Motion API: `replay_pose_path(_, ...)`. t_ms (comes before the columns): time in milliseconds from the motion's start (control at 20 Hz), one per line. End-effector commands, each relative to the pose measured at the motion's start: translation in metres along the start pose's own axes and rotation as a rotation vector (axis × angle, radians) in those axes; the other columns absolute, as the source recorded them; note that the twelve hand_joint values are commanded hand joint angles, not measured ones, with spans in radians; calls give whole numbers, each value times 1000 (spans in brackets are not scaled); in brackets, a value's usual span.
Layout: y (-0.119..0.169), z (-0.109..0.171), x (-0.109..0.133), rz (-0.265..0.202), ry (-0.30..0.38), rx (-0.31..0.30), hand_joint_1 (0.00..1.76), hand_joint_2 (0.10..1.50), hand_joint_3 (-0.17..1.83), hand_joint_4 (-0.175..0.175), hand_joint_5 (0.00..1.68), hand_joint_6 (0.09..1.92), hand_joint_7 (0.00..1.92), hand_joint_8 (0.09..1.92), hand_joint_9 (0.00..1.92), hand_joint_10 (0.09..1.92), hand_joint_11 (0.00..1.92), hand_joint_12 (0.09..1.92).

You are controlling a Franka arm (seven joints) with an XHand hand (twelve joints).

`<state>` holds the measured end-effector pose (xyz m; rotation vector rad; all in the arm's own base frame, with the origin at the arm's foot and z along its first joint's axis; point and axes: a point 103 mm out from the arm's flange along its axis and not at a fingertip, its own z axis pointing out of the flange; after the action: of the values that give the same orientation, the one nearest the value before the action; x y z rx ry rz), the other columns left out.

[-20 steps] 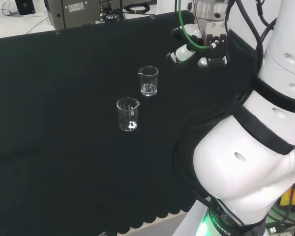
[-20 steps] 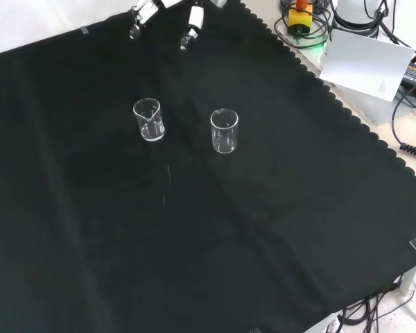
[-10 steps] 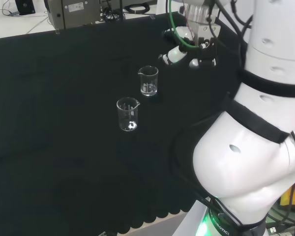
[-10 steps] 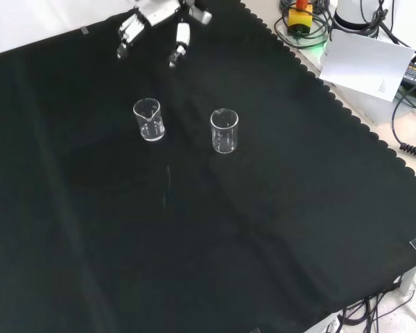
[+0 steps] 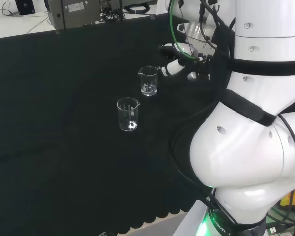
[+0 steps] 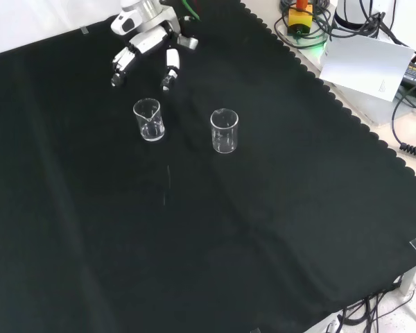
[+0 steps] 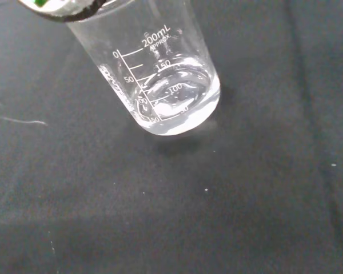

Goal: Pick up the beaker on the right.

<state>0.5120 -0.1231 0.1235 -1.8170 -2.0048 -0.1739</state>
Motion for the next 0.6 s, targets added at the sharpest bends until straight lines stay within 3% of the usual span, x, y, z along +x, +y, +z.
replay_pose_path(50,12,19,-1,-89,88,2,761,620,587,-35,362,87,135,630,299,649,71,1393)
replay_pose_path(200,15,27,0,-127,125,10,764,599,584,-33,329,87,127,628,295,648,62,1397)
replay_pose_path(600,21,44,-3,-226,196,-53,823,554,600,-33,299,87,183,652,317,649,42,1406)
